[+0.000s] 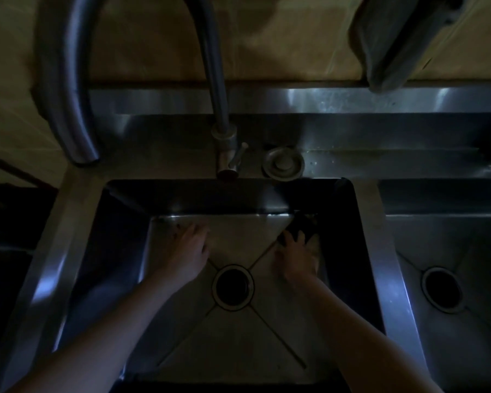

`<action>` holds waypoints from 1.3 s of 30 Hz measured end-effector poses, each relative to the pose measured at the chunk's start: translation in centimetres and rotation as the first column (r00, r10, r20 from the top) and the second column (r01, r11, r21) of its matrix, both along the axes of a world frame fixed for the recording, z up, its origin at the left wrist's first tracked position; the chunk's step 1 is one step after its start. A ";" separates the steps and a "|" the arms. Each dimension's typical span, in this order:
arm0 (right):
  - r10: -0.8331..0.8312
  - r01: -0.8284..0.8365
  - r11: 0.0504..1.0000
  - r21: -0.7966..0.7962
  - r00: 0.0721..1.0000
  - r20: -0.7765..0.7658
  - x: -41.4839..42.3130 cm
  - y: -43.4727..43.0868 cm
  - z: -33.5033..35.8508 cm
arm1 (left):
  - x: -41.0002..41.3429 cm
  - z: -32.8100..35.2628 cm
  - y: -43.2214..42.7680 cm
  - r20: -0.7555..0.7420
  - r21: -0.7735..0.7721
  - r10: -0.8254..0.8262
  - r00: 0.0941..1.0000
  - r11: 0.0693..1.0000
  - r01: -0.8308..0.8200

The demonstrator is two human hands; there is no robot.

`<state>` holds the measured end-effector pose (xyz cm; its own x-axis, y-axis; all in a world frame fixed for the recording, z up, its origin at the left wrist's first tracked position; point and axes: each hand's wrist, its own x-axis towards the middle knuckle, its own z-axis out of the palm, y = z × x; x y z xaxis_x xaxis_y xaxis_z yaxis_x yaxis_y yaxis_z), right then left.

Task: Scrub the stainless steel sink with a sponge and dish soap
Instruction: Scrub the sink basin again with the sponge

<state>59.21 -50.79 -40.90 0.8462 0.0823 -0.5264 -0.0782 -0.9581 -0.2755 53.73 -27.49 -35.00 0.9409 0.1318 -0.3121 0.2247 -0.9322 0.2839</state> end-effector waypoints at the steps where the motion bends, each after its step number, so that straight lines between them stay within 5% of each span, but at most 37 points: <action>1: -0.002 0.002 1.000 -0.009 1.000 0.002 0.2 0.0 -0.7 | 0.1 -0.4 -0.1 -0.006 0.011 0.005 1.000 1.000 -0.005; 14: 0.020 -0.028 0.992 -0.120 0.998 -0.066 2.7 0.5 -5.3 | 0.2 -3.2 0.7 -0.112 -0.059 0.058 0.992 0.996 -0.065; 23: -0.071 0.074 0.994 -0.080 0.997 0.041 1.8 0.3 -6.8 | -1.1 -3.3 0.5 -0.123 0.001 0.048 0.991 0.999 -0.048; 39: 0.023 -0.026 0.999 0.036 0.996 0.086 -2.8 0.5 -4.0 | -5.4 0.2 2.5 -0.041 0.028 0.116 0.992 0.993 -0.115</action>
<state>56.39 -50.31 -44.94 0.8852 0.1222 -0.4488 -0.0293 -0.9483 -0.3159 48.30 -24.99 -34.78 0.9048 0.2471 -0.3469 0.3425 -0.9062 0.2478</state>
